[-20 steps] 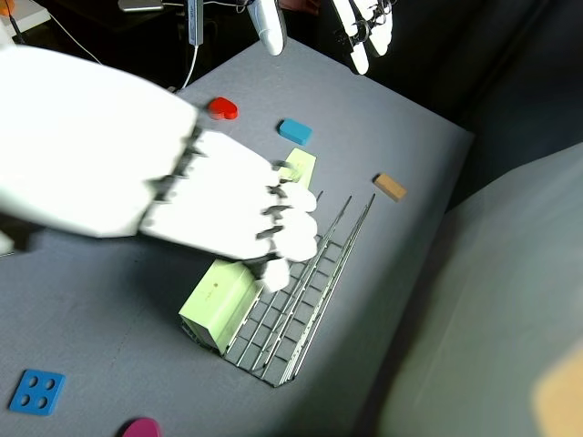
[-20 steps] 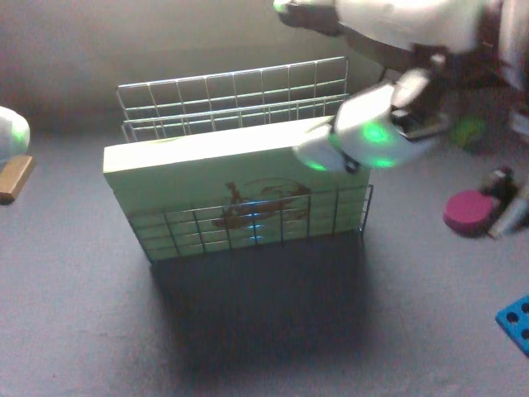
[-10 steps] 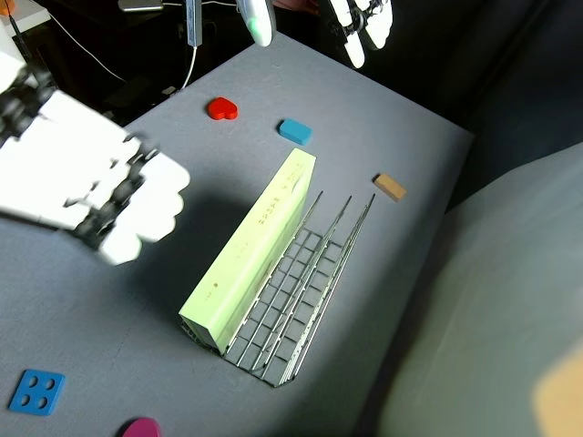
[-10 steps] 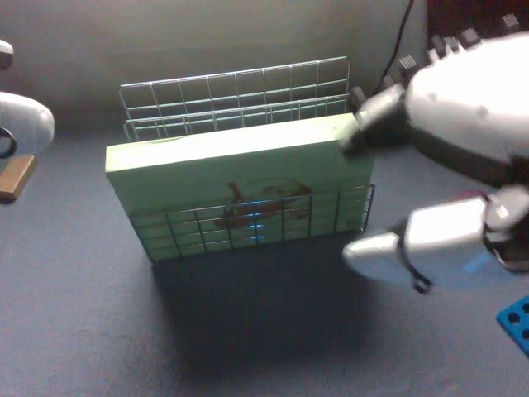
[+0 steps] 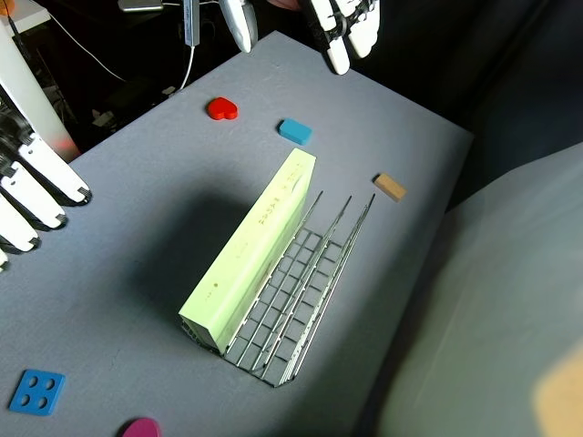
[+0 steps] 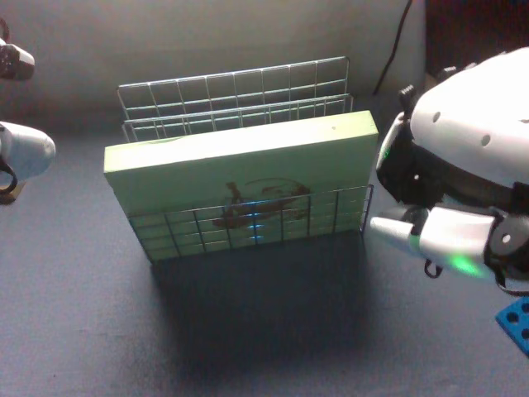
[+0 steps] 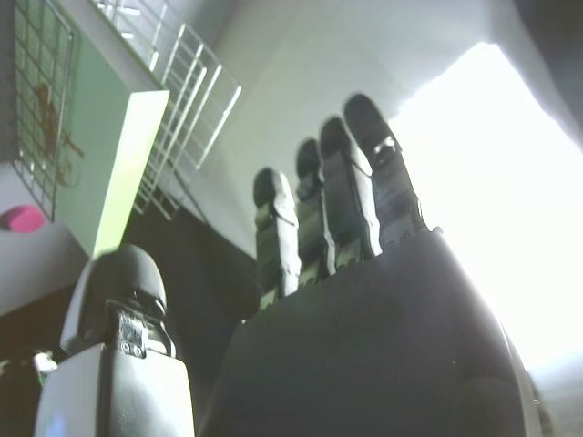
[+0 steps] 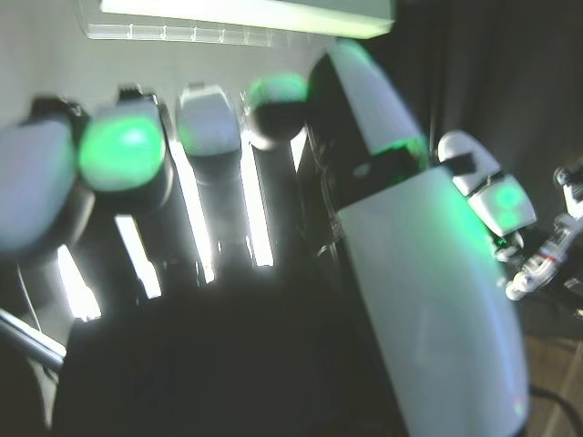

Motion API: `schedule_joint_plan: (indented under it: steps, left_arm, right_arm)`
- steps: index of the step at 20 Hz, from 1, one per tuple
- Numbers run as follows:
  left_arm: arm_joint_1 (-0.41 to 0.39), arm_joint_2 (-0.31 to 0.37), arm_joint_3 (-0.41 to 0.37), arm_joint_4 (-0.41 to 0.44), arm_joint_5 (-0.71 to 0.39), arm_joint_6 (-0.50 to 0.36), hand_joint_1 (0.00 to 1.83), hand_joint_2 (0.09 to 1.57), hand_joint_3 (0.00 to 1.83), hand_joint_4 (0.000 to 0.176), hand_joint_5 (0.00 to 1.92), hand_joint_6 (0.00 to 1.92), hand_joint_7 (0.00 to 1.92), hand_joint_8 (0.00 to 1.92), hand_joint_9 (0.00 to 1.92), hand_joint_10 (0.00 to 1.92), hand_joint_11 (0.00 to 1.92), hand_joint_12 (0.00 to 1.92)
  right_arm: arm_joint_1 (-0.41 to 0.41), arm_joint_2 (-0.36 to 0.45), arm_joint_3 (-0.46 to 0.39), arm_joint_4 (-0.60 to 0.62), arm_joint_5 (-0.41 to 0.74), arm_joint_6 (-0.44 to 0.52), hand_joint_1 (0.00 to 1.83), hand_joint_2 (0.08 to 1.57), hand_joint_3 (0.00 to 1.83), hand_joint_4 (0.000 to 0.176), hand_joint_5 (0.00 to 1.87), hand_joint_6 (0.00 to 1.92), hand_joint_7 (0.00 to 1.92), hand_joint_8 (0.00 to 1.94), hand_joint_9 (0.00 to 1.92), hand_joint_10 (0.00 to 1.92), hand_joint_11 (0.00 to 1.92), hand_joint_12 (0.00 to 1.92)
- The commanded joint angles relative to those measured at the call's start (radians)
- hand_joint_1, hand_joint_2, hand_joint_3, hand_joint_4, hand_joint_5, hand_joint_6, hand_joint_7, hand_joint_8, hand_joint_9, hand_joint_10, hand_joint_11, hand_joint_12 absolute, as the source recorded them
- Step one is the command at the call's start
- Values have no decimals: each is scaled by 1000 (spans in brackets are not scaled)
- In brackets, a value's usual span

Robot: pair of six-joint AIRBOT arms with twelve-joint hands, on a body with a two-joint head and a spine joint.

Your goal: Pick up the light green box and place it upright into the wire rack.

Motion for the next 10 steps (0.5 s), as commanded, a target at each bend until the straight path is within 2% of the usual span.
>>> schedule_joint_plan:
  steps: [1,2,3,4,5,6,7,8,9,10]
  left_arm:
    - [-6,-1,0,80,-55,1,496,1206,0,33,524,7,536,11,583,35,130,1116]
    - [-4,-1,0,80,-55,4,547,1189,0,11,620,11,588,13,634,40,176,1138]
    - [-4,-1,0,80,-55,6,547,1189,0,11,620,11,588,13,634,40,176,1138]
    - [-4,-1,0,80,-55,6,621,1166,0,10,746,26,672,27,721,67,329,1184]
    - [-4,-1,0,80,-55,5,621,1166,0,10,746,26,672,27,721,67,329,1184]
    - [-5,-1,0,80,-55,5,688,1138,0,38,662,2,687,23,752,108,356,1337]
    - [-5,-1,-1,80,-54,5,720,1124,1,38,611,0,657,6,661,339,326,1413]
    - [-5,-1,-1,80,-54,5,720,1124,1,38,611,0,657,6,661,339,326,1413]
    - [-5,-1,0,80,-54,5,807,1116,2,50,470,0,451,0,373,587,194,1502]
    - [-5,-1,1,80,-55,5,807,1116,2,50,470,0,451,0,373,587,194,1502]
  right_arm:
    - [8,-1,-5,-84,26,13,783,1430,5,0,1189,1921,1377,1941,1586,1921,1733,1921]
    - [8,-1,-5,-94,27,22,798,1436,0,91,1214,1921,1387,1941,1601,1921,1749,1921]
    - [8,-1,-5,-94,28,26,798,1436,0,91,1214,1921,1387,1941,1601,1921,1749,1921]
    - [5,-1,-5,-96,35,31,806,1437,0,173,1229,1921,1395,1941,1599,1921,1754,1921]
    - [-3,-2,-5,-118,46,42,806,1437,0,173,1229,1921,1395,1941,1599,1921,1754,1921]
    - [-11,-1,-5,-146,56,56,828,1432,0,176,1231,1921,1395,1941,1600,1921,1760,1921]
    - [-21,-1,-5,-176,59,72,831,1431,0,176,1231,1921,1395,1941,1599,1921,1761,1921]
    - [-27,-1,-4,-194,59,83,831,1431,0,176,1231,1921,1395,1941,1599,1921,1761,1921]
    - [-36,-1,-4,-213,65,95,851,1422,0,176,1224,1921,1396,1941,1597,1921,1762,1921]
    - [-40,-1,-3,-218,70,99,851,1422,0,176,1224,1921,1396,1941,1597,1921,1762,1921]
